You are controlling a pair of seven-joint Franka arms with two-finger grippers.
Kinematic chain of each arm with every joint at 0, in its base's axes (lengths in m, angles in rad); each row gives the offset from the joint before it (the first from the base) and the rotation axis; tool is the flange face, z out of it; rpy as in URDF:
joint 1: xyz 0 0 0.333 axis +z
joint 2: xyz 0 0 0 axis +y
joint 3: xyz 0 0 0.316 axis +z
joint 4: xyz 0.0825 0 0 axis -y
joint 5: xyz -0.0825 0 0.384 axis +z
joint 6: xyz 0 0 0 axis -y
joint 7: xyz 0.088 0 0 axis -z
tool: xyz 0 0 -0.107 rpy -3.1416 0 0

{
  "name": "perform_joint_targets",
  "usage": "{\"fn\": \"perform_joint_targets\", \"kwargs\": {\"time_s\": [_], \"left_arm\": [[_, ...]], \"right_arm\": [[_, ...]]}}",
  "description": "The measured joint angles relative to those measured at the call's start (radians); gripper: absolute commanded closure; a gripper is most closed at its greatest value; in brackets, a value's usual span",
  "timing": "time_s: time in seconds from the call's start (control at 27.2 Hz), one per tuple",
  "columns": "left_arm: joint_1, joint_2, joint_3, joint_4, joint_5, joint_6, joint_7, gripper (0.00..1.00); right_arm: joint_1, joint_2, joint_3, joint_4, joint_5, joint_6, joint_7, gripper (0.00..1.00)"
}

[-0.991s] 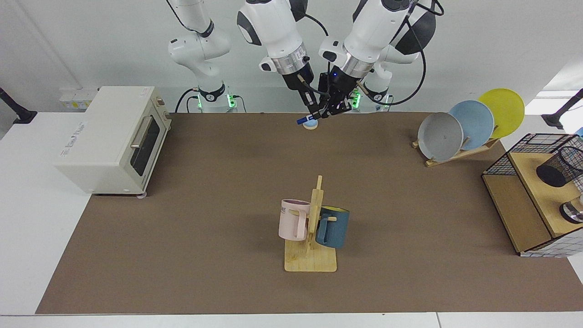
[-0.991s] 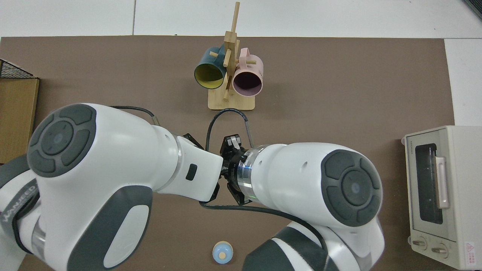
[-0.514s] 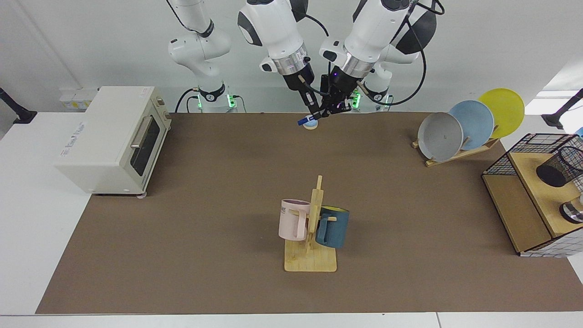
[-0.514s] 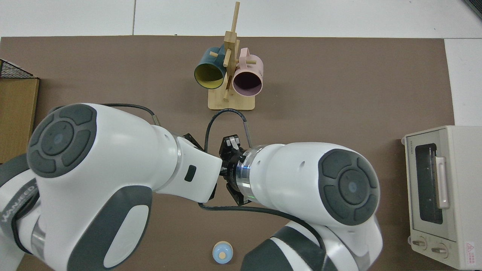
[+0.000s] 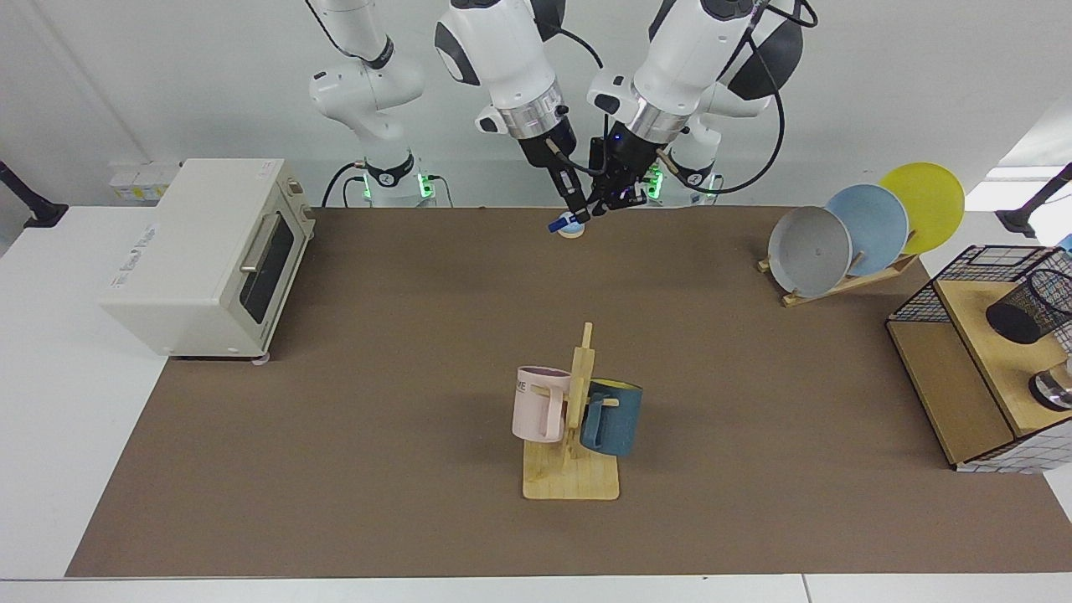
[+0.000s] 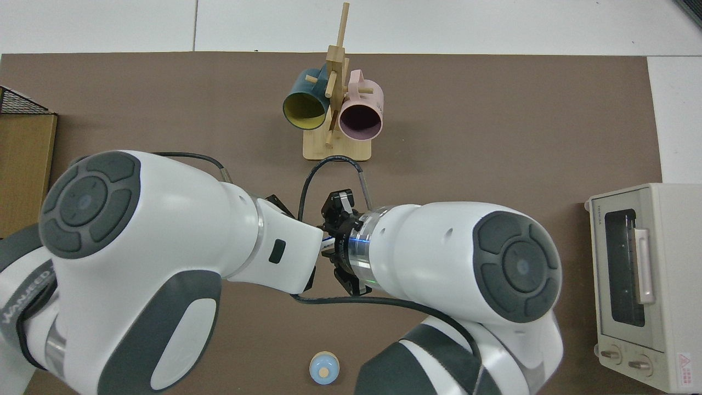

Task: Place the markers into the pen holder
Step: 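Close the left gripper on the marker while the right gripper opens, then carry the marker toward the pen holder while the right gripper withdraws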

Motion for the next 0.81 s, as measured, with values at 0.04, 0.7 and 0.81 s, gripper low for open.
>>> {"fn": "perform_joint_targets", "kwargs": {"time_s": [0.04, 0.7, 0.81], "left_arm": [[0.000, 0.000, 0.000, 0.000, 0.000, 0.000, -0.002, 1.00], [0.016, -0.003, 0.029, 0.004, 0.003, 0.001, -0.012, 1.00], [0.036, -0.005, 0.033, 0.005, 0.004, 0.001, -0.013, 1.00]], "right_arm": [[-0.001, 0.000, -0.003, 0.002, 0.000, 0.000, 0.000, 0.08], [-0.060, -0.013, -0.010, 0.012, -0.001, -0.077, -0.219, 0.01], [-0.094, -0.021, -0.011, 0.012, -0.001, -0.119, -0.318, 0.01]]}}
